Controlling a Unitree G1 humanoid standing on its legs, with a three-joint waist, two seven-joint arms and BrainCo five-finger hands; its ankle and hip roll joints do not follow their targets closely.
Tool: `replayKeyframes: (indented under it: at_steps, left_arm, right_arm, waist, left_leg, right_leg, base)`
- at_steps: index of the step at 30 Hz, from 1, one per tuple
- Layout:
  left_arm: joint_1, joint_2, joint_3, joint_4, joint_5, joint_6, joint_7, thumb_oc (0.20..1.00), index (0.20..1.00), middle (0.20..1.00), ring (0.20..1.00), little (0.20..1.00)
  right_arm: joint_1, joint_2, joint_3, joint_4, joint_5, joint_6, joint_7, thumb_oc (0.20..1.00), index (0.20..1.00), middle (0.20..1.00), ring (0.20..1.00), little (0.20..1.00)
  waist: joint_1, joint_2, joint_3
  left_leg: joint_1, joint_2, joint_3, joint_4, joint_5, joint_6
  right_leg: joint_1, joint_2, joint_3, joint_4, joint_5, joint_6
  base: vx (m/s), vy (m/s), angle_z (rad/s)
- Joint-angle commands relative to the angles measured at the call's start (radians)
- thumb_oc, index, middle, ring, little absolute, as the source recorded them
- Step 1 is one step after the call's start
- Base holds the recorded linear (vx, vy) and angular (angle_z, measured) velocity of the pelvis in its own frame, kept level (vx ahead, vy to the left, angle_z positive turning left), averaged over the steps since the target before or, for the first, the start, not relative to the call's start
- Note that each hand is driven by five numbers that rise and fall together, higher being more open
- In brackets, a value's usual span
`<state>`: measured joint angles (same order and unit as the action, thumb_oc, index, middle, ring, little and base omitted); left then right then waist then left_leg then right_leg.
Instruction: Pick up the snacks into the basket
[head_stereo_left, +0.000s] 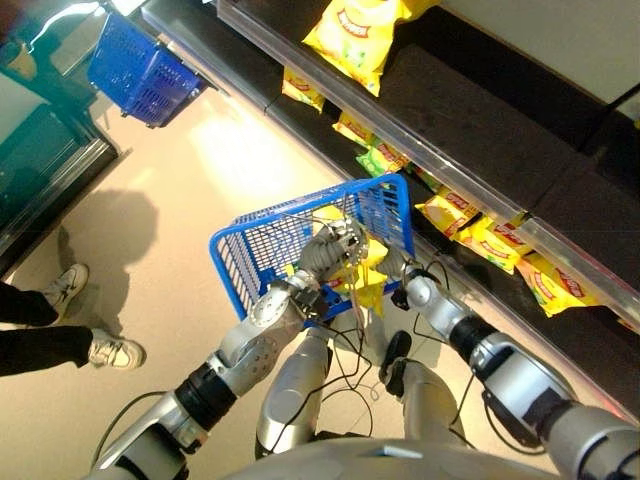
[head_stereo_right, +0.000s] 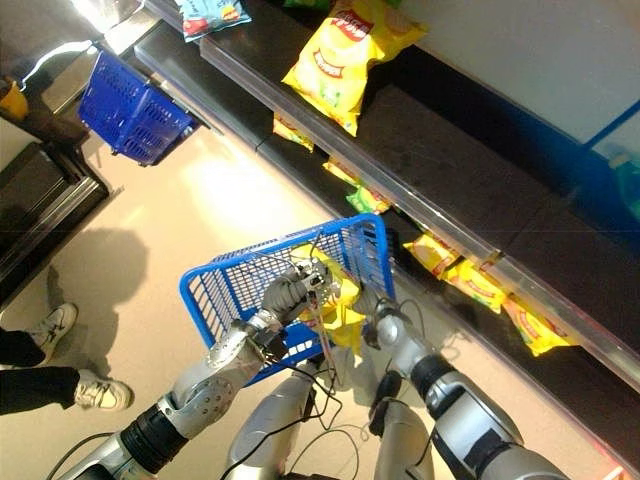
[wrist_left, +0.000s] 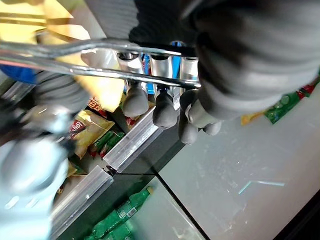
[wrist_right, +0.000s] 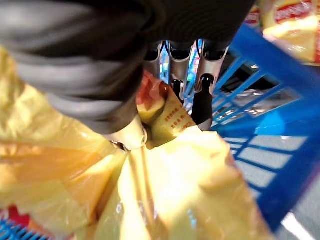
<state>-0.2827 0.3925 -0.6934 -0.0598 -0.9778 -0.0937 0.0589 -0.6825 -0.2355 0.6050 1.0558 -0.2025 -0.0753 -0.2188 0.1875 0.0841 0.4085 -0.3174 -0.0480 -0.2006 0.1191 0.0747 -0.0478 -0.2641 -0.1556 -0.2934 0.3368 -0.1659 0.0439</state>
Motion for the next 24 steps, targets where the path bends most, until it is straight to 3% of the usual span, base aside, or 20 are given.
replayKeyframes:
  at_steps: [1,16,17,18,22,24]
  left_arm:
    - [-0.164,-0.084,-0.021,-0.316,-0.005,-0.077,-0.067,0.200,0.200,0.200,0.200,0.200]
    - [-0.214,-0.082,-0.084,-0.311,-0.037,-0.035,-0.072,0.200,0.200,0.200,0.200,0.200]
    - [-0.211,-0.083,-0.077,-0.303,-0.039,-0.034,-0.069,0.200,0.200,0.200,0.200,0.200]
    - [-0.207,-0.086,-0.074,-0.298,-0.039,-0.032,-0.069,0.200,0.200,0.200,0.200,0.200]
    - [-0.163,-0.078,-0.016,-0.280,-0.043,-0.045,-0.068,0.200,0.200,0.200,0.200,0.200]
    - [-0.118,-0.061,0.057,-0.273,-0.027,-0.059,-0.058,0.200,0.200,0.200,0.200,0.200]
  right_arm:
    - [-0.151,0.008,0.013,0.026,0.045,-0.003,-0.042,0.200,0.200,0.200,0.200,0.200]
    - [-0.391,0.025,-0.002,0.225,0.078,0.050,-0.067,0.200,0.200,0.200,0.200,0.200]
    - [-0.384,0.025,-0.011,0.236,0.091,0.053,-0.064,0.818,0.818,0.818,0.818,0.818]
    - [-0.385,0.028,-0.018,0.243,0.093,0.055,-0.063,1.000,1.000,1.000,1.000,1.000]
    - [-0.320,0.037,-0.033,0.207,0.107,0.051,-0.076,1.000,1.000,1.000,1.000,1.000]
    - [-0.233,0.041,-0.047,0.123,0.122,0.041,-0.079,1.000,1.000,1.000,1.000,1.000]
  waist:
    - [0.023,0.026,-0.011]
    - [0.078,0.075,0.054]
    - [0.081,0.075,0.054]
    - [0.081,0.076,0.052]
    - [0.076,0.060,0.030]
    - [0.061,0.037,0.012]
  left_leg:
    - [-0.015,-0.051,0.009,0.047,-0.059,0.014]
    - [-0.072,-0.076,-0.038,0.051,-0.032,0.016]
    - [-0.072,-0.076,-0.043,0.049,-0.029,0.014]
    - [-0.070,-0.076,-0.044,0.046,-0.028,0.013]
    - [-0.050,-0.071,-0.038,0.030,-0.029,0.013]
    - [-0.033,-0.063,-0.023,0.020,-0.035,0.016]
  right_leg:
    - [0.027,-0.029,0.017,-0.073,0.086,0.077]
    - [-0.027,-0.050,-0.031,-0.031,0.084,0.079]
    - [-0.023,-0.050,-0.037,-0.034,0.085,0.079]
    - [-0.018,-0.051,-0.042,-0.038,0.084,0.079]
    - [0.011,-0.052,-0.040,-0.069,0.094,0.084]
    - [0.022,-0.050,-0.030,-0.086,0.105,0.088]
  base:
    - [-0.04,-0.011,0.16]
    - [-0.01,-0.004,0.14]
    - [0.02,-0.014,0.22]
    - [0.03,0.005,0.25]
    - [0.04,0.047,0.09]
    - [0.03,0.068,-0.02]
